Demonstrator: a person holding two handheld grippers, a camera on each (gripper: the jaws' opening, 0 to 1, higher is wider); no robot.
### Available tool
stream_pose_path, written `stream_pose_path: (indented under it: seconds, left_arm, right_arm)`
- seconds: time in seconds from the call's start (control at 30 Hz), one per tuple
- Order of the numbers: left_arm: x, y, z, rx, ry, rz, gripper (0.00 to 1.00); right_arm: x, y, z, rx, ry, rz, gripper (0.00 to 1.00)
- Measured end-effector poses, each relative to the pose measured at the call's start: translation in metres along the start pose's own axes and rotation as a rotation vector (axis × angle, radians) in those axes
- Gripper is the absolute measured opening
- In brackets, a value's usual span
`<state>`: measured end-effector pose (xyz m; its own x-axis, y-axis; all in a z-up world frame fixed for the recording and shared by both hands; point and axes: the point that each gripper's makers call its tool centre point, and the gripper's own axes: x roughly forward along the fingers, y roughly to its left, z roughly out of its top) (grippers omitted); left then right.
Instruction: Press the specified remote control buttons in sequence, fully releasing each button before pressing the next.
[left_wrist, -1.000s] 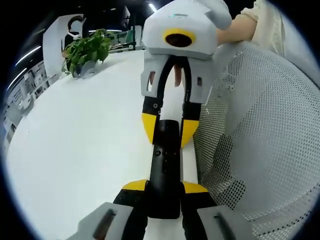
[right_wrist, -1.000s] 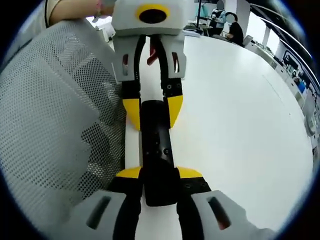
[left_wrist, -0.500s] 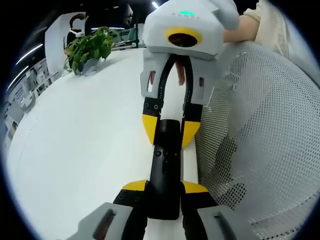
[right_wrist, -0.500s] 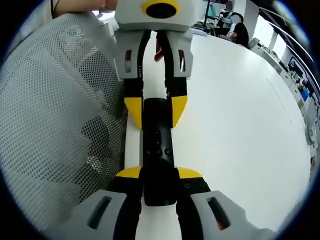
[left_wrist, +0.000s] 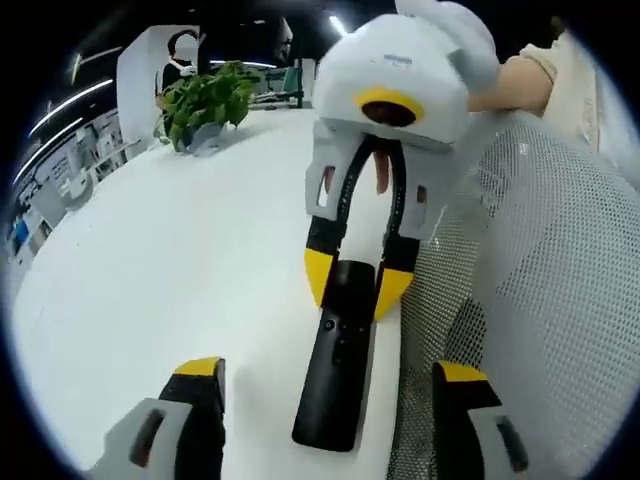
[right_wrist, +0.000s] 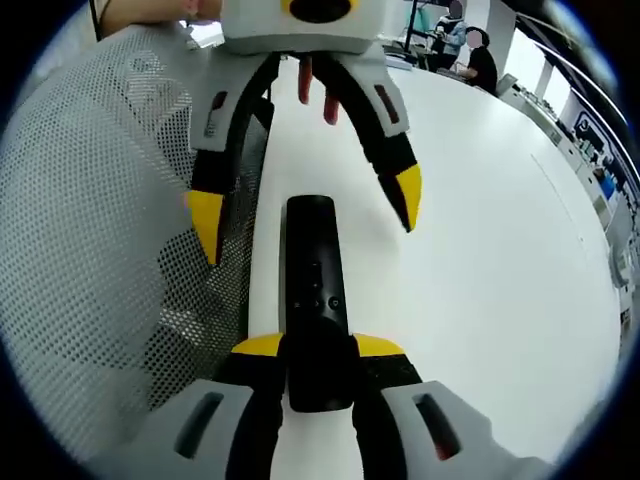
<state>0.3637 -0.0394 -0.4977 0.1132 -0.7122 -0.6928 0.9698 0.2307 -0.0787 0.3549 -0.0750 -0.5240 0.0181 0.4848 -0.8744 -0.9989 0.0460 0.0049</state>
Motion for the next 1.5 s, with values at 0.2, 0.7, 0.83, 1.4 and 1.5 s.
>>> stream_pose_path:
  seconds: [0.2, 0.7, 0.83, 1.4, 1.5]
  left_arm:
    - [-0.020, 0.010, 0.012, -0.071, -0.045, 0.056, 1.00]
    - [-0.094, 0.010, 0.062, -0.233, -0.325, 0.204, 1.00]
    - [-0.122, 0.012, 0.071, -0.291, -0.427, 0.259, 1.00]
    - [-0.210, 0.016, 0.064, -0.323, -0.653, 0.698, 1.00]
    - [-0.205, 0.017, 0.054, -0.330, -0.627, 0.733, 1.00]
  right_arm:
    - [-0.001, 0.000, 0.001, 0.022, -0.002, -0.012, 0.25]
    - [-0.001, 0.000, 0.002, 0.061, -0.023, -0.030, 0.25]
    - [-0.001, 0.001, 0.002, 0.065, -0.030, -0.032, 0.25]
    - [-0.002, 0.000, 0.003, 0.107, -0.043, -0.026, 0.25]
    - [-0.001, 0.000, 0.003, 0.114, -0.045, -0.025, 0.25]
